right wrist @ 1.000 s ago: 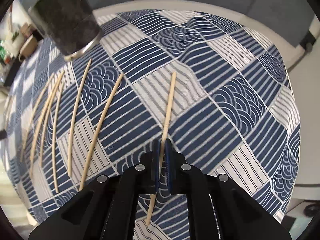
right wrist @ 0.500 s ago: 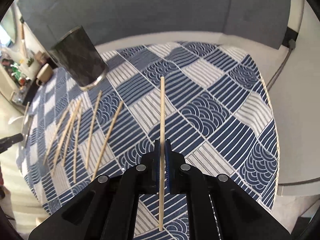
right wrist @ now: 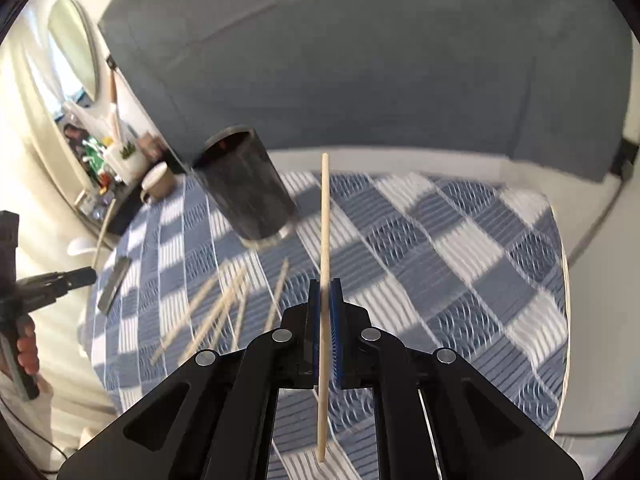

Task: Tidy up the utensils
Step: 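Lift both held sticks up over the black cup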

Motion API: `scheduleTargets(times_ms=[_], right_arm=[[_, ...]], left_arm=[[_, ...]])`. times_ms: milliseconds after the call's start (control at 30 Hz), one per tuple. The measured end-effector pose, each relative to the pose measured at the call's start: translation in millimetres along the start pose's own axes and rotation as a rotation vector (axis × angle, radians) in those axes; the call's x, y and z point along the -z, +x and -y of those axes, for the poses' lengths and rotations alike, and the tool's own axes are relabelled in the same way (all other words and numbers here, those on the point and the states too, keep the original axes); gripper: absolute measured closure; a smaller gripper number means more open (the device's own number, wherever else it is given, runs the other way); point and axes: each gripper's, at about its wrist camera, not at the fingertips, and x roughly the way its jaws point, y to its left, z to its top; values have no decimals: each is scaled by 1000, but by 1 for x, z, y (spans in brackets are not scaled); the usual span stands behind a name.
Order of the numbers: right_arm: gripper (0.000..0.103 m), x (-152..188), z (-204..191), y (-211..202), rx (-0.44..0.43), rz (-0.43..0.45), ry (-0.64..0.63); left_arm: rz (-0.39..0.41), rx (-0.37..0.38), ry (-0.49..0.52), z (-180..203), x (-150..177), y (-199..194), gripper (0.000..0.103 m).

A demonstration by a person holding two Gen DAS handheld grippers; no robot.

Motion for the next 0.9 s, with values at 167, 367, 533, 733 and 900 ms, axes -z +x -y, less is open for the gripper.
scheduleTargets(times_ms=[167, 367, 533, 733, 900], right_arm=[[98, -37, -15, 4, -56, 57, 22], [98, -85, -41, 17, -143, 131, 25], [98, -120, -64, 30, -216, 185, 18], [98, -150, -91, 51, -248, 238, -19], [98, -165, -105, 79, -231, 274, -36]], left_arm=[[50, 70, 6, -4, -45, 4, 98], [100, 136, 30, -5, -95, 18, 98], [140, 194, 29, -2, -125, 29, 98], [198, 275, 17, -6, -153, 49, 98], [248, 347, 3, -12, -171, 68, 98]])
